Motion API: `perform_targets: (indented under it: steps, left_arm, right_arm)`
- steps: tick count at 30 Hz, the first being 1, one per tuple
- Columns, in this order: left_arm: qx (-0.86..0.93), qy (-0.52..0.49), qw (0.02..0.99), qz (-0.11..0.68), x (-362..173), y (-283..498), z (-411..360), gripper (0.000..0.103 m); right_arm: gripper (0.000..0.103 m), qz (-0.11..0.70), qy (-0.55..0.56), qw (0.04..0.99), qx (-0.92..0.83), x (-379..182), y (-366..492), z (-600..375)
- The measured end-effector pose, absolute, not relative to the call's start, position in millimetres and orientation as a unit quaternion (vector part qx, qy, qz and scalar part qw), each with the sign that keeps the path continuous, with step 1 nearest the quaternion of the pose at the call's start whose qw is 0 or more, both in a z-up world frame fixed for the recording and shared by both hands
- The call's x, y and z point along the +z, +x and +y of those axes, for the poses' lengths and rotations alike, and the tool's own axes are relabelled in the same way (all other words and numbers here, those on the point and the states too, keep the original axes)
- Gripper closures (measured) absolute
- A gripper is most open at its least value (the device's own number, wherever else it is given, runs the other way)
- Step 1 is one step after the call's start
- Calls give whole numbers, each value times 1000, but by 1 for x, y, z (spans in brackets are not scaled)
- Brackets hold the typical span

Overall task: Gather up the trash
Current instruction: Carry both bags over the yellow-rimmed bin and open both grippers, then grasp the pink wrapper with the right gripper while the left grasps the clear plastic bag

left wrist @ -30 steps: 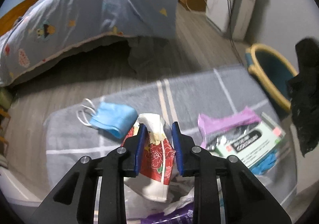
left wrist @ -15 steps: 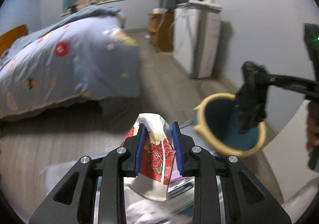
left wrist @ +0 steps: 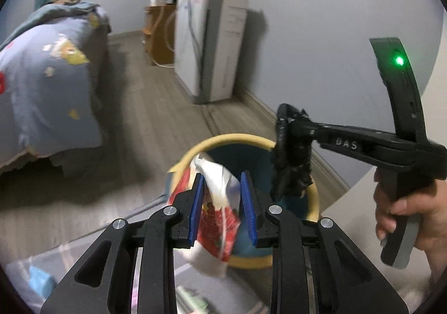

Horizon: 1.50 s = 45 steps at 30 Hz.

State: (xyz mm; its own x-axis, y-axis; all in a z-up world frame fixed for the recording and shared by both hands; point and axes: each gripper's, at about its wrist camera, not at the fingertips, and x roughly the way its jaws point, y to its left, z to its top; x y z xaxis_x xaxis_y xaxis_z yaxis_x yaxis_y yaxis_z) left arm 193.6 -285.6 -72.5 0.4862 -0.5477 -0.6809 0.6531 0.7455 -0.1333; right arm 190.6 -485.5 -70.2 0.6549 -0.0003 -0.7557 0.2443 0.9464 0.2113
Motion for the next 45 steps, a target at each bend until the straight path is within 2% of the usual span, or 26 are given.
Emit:
perform_targets:
  steps: [5,7,8,9,13,15,16,18,20,23,31,45]
  left_arm:
    - [-360,70,847,386,-102,209,-309,75]
    - [-357,75,844,394,-111,214,-316,75]
    - [-356,77,843,394,-112,215,-317,74]
    - [-356,81,843,395,-115,215,-319,70]
    - [-347,77,847,395,-118,217,-315,55]
    - [-342,71,850,394,-116,217,-310,41]
    - [-339,68,852,392,-113,215,-307,37]
    - [-328,73,859,386,-108,212,-300,20]
    - [-311,80,869,377,-101,206,-293,11]
    - [-283,84,881,370,-91,201,-280,8]
    - [-230,91,906,344,-50,174,-213,7]
    - [-121,65,934,329,-9,101,-53,5]
  right_arm:
    - [92,426,171,885,-79,-88,191,-498]
    - [85,432,168,883,-80,-92,195,-499]
    - [77,434,170,881,-80,-94,195,-499]
    - [70,436,174,879,-79,-96,196,-499]
    - [54,431,181,880,-82,-96,194,-503]
    - [43,428,183,881,-85,-94,193,-504]
    - [41,427,183,881,-87,-92,192,-504]
    - [26,421,181,884,-93,-88,190,-503]
    - [17,414,177,887,-99,-83,185,-503]
    - [6,405,168,892,-113,-74,179,-499]
    - [6,392,138,903,-107,-47,172,-472]
    - [6,387,40,921,-19,-15,159,-354]
